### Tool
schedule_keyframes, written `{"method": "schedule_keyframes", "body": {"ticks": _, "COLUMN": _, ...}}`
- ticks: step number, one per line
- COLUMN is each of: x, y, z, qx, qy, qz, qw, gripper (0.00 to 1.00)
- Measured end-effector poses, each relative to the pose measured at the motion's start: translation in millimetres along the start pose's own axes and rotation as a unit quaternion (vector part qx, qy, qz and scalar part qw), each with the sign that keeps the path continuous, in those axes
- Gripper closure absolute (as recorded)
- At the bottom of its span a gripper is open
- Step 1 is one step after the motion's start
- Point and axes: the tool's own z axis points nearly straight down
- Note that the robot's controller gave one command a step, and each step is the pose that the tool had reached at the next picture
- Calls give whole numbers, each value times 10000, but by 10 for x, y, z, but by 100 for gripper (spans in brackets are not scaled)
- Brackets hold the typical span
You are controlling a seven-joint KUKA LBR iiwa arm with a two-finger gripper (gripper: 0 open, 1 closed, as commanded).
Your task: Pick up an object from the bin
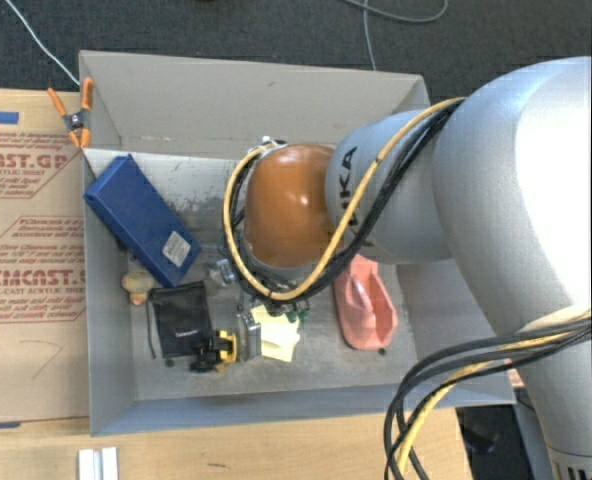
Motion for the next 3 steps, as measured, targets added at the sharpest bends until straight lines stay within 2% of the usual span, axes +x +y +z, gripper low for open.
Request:
{"method": "schedule_keyframes", "body": {"ticks": 1, "x": 742, "y": -197, "z": -11, "qx": -6, "qy": -2, "qz": 1070, "qw": 9943, "gripper": 0}}
{"method": "schedule_keyframes", "body": {"ticks": 2, "x": 582, "y": -522, "z": -21, "qx": -1, "qy": 6, "qz": -535, "qw": 9986, "gripper": 0}}
{"method": "schedule_keyframes", "body": {"ticks": 3, "x": 552, "y": -579, "z": -24, "qx": -2, "qy": -1, "qz": -715, "qw": 9974, "gripper": 0}}
